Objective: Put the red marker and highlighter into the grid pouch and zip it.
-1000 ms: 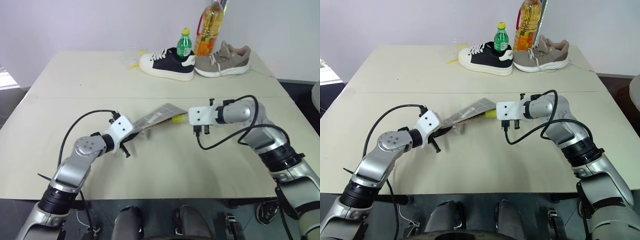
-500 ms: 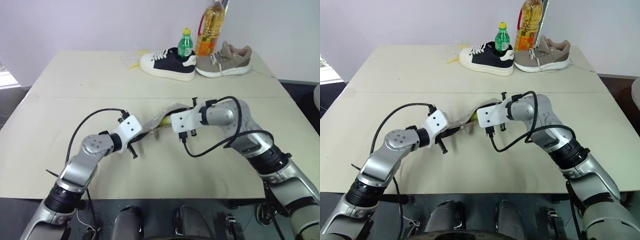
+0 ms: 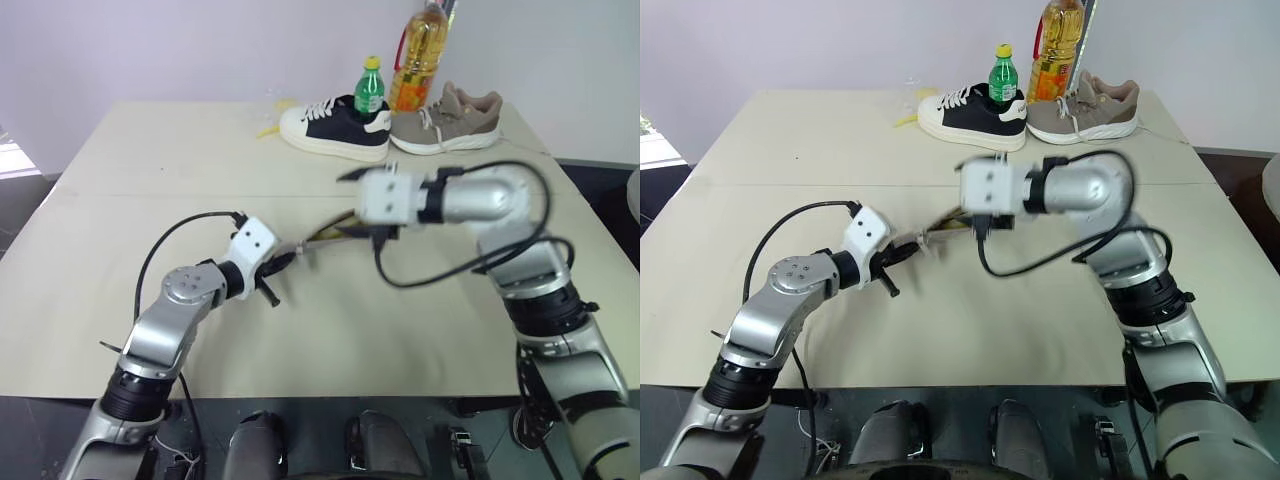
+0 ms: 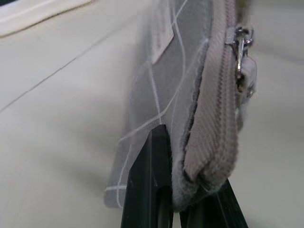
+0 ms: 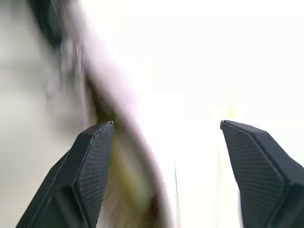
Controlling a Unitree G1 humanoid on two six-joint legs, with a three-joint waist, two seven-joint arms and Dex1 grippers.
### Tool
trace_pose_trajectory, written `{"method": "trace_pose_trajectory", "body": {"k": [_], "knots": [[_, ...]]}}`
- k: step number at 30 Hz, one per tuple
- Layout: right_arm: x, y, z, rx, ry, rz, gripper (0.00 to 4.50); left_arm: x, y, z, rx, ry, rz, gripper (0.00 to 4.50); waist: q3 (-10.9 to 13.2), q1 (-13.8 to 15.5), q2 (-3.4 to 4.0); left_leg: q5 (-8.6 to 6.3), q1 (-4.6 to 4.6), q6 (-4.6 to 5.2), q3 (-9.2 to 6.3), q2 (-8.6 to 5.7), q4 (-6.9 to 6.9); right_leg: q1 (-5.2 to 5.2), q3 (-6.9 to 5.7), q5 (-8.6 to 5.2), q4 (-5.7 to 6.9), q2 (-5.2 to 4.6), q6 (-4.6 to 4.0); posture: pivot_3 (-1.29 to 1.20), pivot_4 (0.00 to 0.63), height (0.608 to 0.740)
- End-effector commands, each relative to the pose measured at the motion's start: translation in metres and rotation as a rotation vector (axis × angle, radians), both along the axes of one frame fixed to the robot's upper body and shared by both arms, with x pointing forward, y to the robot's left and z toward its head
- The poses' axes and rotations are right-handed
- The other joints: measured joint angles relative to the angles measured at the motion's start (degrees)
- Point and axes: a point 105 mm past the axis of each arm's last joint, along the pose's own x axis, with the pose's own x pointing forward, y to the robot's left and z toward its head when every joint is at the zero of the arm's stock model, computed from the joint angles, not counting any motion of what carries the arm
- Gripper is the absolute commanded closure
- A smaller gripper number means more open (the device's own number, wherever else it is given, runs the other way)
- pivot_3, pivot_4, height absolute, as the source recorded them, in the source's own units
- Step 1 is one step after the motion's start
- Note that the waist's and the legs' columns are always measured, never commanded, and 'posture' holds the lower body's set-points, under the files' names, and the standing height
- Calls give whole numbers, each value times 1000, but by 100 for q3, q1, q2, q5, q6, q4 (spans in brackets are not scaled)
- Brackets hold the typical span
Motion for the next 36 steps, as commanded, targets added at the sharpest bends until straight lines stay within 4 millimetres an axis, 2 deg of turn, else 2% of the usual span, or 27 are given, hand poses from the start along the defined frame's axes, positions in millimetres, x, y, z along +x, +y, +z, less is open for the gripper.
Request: {"method": "trace_pose_trajectory", "body": {"k": [1, 3, 6, 7, 10, 17, 20, 25, 26, 30, 36], "knots": [[-22, -4, 34, 180, 80, 92, 788, 12, 5, 20, -94, -6, 77, 4500, -4, 3, -6, -2, 0, 3, -1, 0, 0, 1, 0, 0, -1, 0, 0, 0, 150, 705], [-22, -7, 25, 201, 177, 73, 788, 17, 4, 23, -131, 13, 95, 4500, -8, 0, -12, -10, 1, 17, -4, 0, -1, 6, -2, 0, -4, 0, 0, 0, 150, 705], [-18, -8, -3, 225, 331, 6, 788, 20, 0, 28, -184, 33, 99, 4500, -8, 1, -13, -11, 1, 19, -3, -1, -1, 6, -2, 0, -5, -1, 0, 0, 150, 705], [-15, -4, -19, 242, 396, -28, 788, 21, -2, 30, -198, 39, 98, 4500, -8, 0, -13, -11, 1, 19, -3, -1, -2, 5, -2, 0, -5, -1, 0, 0, 150, 705], [-5, 6, -53, 276, 507, -143, 788, 21, -8, 32, -218, 51, 92, 4500, -8, -27, -13, -9, 0, 16, -1, -1, -2, 2, -2, 0, -3, -1, 0, 0, 150, 705], [12, 38, -77, 383, 624, -265, 788, 19, -14, 30, -212, 64, 81, 4500, -7, -21, -11, 4, -3, -8, 0, -1, -4, -4, -1, 0, 1, 0, 0, 0, 150, 705], [15, 42, -77, 424, 656, -282, 1622, 18, -15, 29, -209, 64, 80, 4500, -7, 0, -11, 4, -5, -7, -1, -2, -3, -2, -1, 0, -1, -1, 0, 0, 150, 705], [17, 41, -74, 428, 646, -288, 4162, 17, -16, 29, -211, 62, 85, 4500, -7, -13, -11, -1, -8, 1, -3, -3, -5, -4, -1, 0, -4, -1, 0, 0, 150, 705], [18, 39, -73, 423, 634, -294, 4435, 18, -15, 28, -200, 56, 88, 4500, -7, -14, -11, -1, -7, 2, -4, -3, -6, -4, -1, 0, -3, -1, 0, 0, 150, 705], [22, 24, -65, 389, 562, -313, 4435, 20, -9, 28, -138, -9, 93, 4500, -7, -19, -11, -2, -7, 3, -3, -3, -7, -6, -1, 0, -3, 0, 0, 0, 150, 705], [50, -46, -24, 351, 354, -476, 4435, 17, 16, 20, 56, -147, 76, 4500, -5, -15, -8, -10, -8, 16, 0, -3, -13, -14, -1, 0, -6, -1, 0, 0, 150, 705]]}}
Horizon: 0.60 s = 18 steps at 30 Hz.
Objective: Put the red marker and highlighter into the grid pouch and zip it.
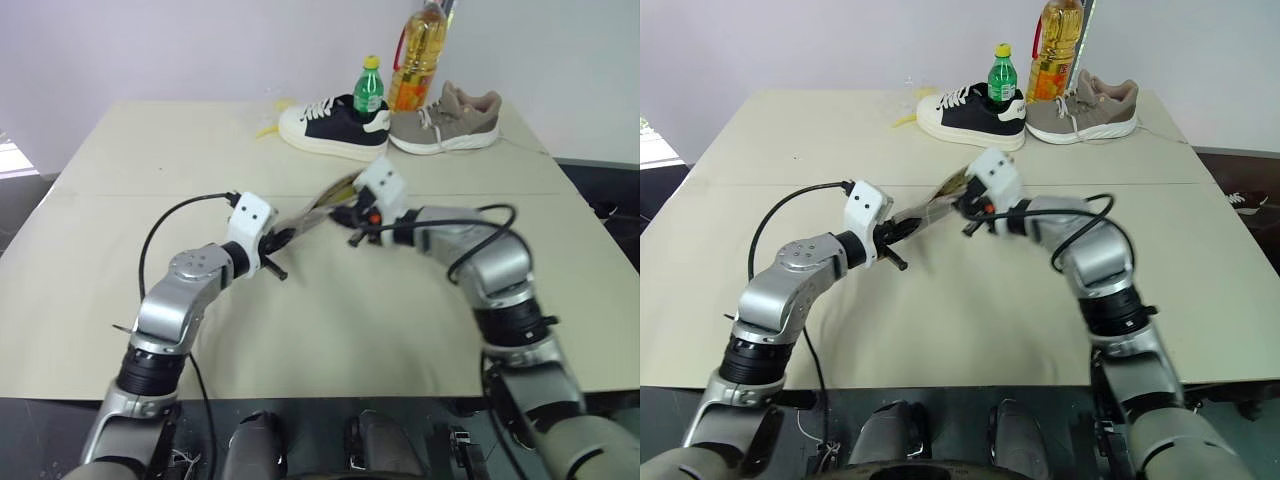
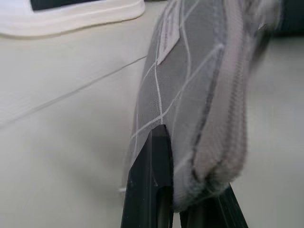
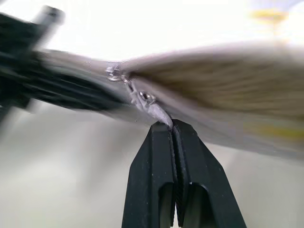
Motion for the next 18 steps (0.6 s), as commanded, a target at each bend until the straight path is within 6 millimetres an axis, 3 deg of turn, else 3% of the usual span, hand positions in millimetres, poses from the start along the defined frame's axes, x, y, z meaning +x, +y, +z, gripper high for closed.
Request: {"method": "trace_pose_trajectory", "body": {"k": [1, 5, 9, 12, 16, 18], "knots": [[17, -38, 37, -26, -135, -120, 4435, -1, 9, 8, 54, -101, -11, 4500, 0, 0, 0, 0, 1, 0, 0, 0, 0, 1, 0, 0, 0, 0, 0, 0, 150, 705], [31, -82, 49, -98, -166, -255, 4435, -6, 21, 3, 98, -128, -17, 4500, 0, 2, 0, 0, 0, 1, 4, 1, -2, -1, 0, 0, -3, -2, 0, 0, 150, 705], [22, -88, 35, -173, -127, -171, 4435, -14, 27, 0, 85, -123, -33, 4500, 3, -5, 4, 0, 0, 1, 6, 1, -7, -5, 1, 0, -5, -2, 0, 0, 150, 705], [4, -82, 18, -189, -62, -31, 3606, -22, 29, 1, 36, -95, -52, 3482, 2, 7, 3, 0, -1, 1, 6, 2, -9, -6, 1, 0, -6, -2, 0, 0, 150, 705], [-28, -88, -13, -309, 3, 140, 1587, -34, 43, -1, 50, -73, -44, 1470, 3, 15, 3, -1, -2, 2, 4, 2, -8, -4, 1, 0, -12, -4, 0, 0, 150, 705], [-35, -97, -25, -338, 15, 151, 1587, -43, 55, -6, 43, -36, -17, 1470, 3, 6, 3, -2, -1, 2, 3, 2, -8, -2, 1, 0, -13, -4, 0, 0, 150, 705]]}}
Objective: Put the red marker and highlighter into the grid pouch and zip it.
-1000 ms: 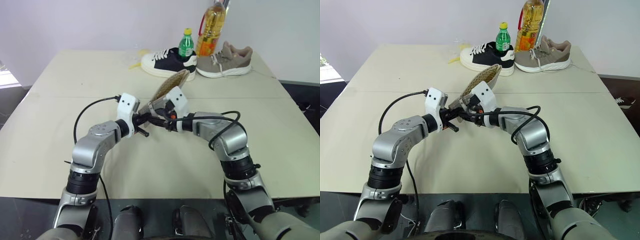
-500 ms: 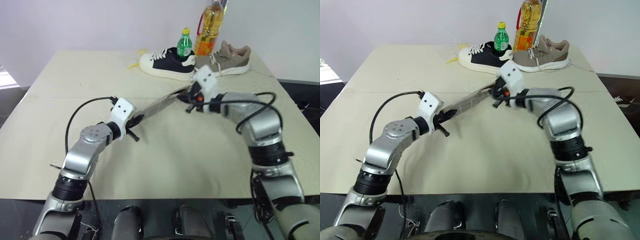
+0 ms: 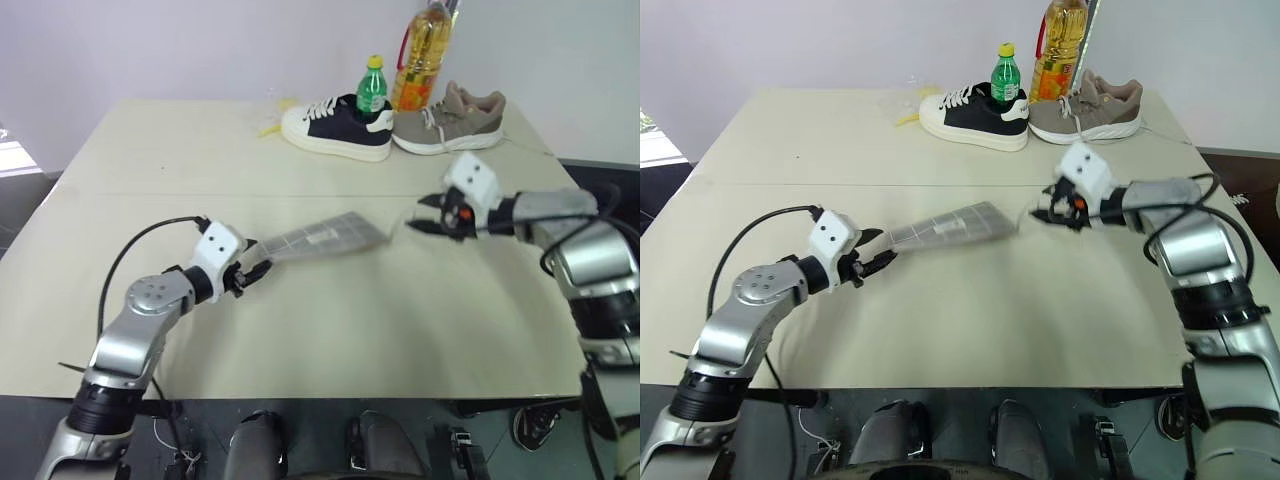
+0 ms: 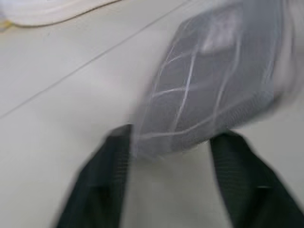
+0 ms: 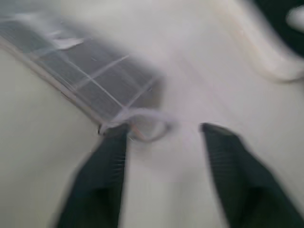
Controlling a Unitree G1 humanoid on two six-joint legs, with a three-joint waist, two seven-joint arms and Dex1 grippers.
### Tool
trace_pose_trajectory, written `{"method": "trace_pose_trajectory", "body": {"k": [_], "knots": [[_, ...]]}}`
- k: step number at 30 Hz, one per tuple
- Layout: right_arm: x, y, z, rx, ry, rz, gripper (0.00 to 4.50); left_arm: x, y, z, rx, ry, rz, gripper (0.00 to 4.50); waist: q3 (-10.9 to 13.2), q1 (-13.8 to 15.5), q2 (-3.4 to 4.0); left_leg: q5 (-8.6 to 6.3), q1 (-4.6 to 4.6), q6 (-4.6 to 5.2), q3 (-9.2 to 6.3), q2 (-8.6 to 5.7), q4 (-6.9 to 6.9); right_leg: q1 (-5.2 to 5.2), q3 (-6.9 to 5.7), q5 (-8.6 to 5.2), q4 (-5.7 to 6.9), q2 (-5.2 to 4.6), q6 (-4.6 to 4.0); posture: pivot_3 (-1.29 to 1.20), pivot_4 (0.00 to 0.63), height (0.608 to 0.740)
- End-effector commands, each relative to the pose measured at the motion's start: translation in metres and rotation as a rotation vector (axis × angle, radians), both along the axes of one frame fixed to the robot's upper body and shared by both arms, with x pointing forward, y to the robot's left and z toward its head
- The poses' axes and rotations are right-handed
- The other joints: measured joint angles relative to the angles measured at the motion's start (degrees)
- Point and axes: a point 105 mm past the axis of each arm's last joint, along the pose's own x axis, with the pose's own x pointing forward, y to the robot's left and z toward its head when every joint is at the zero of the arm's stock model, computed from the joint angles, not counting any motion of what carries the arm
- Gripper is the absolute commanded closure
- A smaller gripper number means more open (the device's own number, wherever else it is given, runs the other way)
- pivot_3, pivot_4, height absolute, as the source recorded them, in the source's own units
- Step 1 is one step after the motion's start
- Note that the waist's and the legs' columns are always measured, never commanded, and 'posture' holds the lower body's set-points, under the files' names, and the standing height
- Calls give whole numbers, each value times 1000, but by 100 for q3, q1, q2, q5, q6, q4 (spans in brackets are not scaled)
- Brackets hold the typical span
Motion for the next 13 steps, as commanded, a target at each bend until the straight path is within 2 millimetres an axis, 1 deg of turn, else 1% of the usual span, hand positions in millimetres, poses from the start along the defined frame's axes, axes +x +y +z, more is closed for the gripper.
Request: {"method": "trace_pose_trajectory", "body": {"k": [1, 3, 6, 8, 10, 13], "knots": [[-11, -5, 4, -33, -50, 66, 1587, -12, 14, 11, -29, -13, 20, 1470, 0, -20, 1, 0, 0, 0, 1, 0, 0, -1, 0, 0, 0, -1, 0, 0, 150, 705], [-13, -10, 1, -23, -42, 63, 1587, -18, 23, 7, -44, 12, 48, 1470, 2, -44, 3, 0, 5, 0, 1, 1, 0, 0, 0, 0, 2, -1, 0, 0, 150, 705], [-4, -22, -2, 27, -97, -5, 1587, -27, 57, 0, -64, 20, 190, 1470, 1, -38, 2, 0, 8, 0, 0, 4, 0, 0, 0, 0, 5, 1, -1, 0, 150, 705], [1, -27, -5, 72, -120, -39, 1587, -30, 75, 0, -94, 4, 281, 1470, 1, -22, -1, 0, 8, 0, -1, 3, 1, 2, 0, 0, 2, 1, -1, 0, 150, 705], [4, -28, -7, 140, -119, -67, 1587, -33, 89, 0, -122, -21, 350, 1470, 1, -3, -1, 0, 8, 0, -1, 3, 2, 3, 0, 0, 2, -1, -2, 0, 150, 705], [11, -30, -12, 177, -127, -110, 1587, -38, 101, -3, -122, -29, 406, 1470, 0, 1, -3, 0, 7, 0, -3, 2, 3, 7, -1, 0, 2, -3, -2, 0, 150, 705]]}}
